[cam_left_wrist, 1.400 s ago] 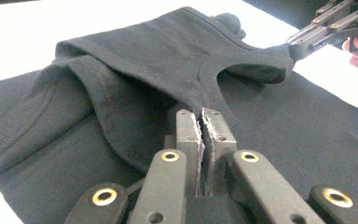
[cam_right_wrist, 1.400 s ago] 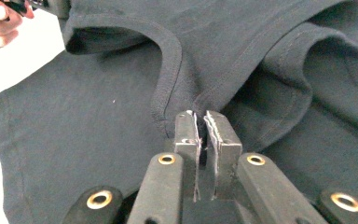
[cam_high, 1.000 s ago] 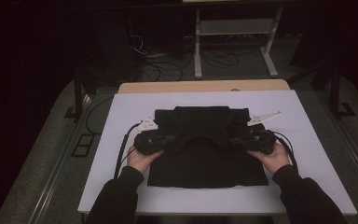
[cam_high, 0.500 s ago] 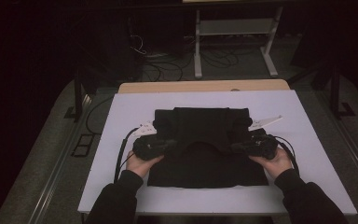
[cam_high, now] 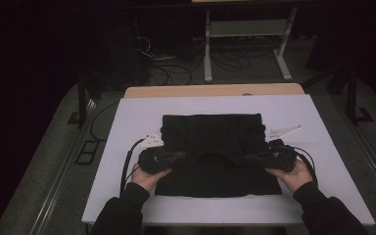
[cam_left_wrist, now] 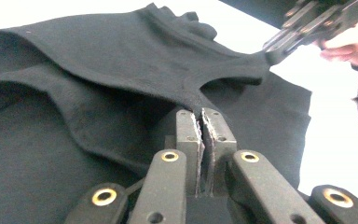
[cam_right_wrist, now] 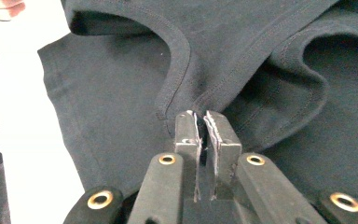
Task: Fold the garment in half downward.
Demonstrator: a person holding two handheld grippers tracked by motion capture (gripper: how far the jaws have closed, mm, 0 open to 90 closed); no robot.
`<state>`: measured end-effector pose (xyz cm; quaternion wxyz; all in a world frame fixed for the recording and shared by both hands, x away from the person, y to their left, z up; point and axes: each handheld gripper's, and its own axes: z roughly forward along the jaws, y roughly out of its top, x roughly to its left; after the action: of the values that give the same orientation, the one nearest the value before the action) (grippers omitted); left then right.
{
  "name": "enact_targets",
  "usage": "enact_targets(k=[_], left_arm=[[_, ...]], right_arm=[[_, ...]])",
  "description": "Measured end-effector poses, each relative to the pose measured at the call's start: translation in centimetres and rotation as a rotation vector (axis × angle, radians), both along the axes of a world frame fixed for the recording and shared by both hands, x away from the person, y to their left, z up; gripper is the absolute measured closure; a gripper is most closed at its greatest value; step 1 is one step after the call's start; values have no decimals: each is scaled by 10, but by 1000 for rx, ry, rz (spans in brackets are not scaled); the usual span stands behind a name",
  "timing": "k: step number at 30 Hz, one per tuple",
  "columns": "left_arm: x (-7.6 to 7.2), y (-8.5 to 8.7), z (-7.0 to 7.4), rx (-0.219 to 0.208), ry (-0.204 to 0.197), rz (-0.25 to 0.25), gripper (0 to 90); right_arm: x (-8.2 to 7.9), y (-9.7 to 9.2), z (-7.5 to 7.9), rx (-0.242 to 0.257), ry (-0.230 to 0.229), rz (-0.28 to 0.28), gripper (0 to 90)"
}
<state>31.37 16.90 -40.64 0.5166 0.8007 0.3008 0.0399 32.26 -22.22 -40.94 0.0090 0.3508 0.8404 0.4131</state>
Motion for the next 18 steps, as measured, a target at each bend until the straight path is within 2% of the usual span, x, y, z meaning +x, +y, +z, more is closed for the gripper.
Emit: enact_targets(k=[6, 14, 18], left_arm=[[-5, -2, 0, 13, 2, -22, 852], [-11, -1, -3, 34, 12, -26, 852], [-15, 1, -3, 32, 13, -25, 852]], right_arm=[[-5, 0, 1, 3, 9, 15, 832], [-12, 1, 1, -5, 13, 34, 832], [-16, 1, 0, -4, 20, 36, 832]])
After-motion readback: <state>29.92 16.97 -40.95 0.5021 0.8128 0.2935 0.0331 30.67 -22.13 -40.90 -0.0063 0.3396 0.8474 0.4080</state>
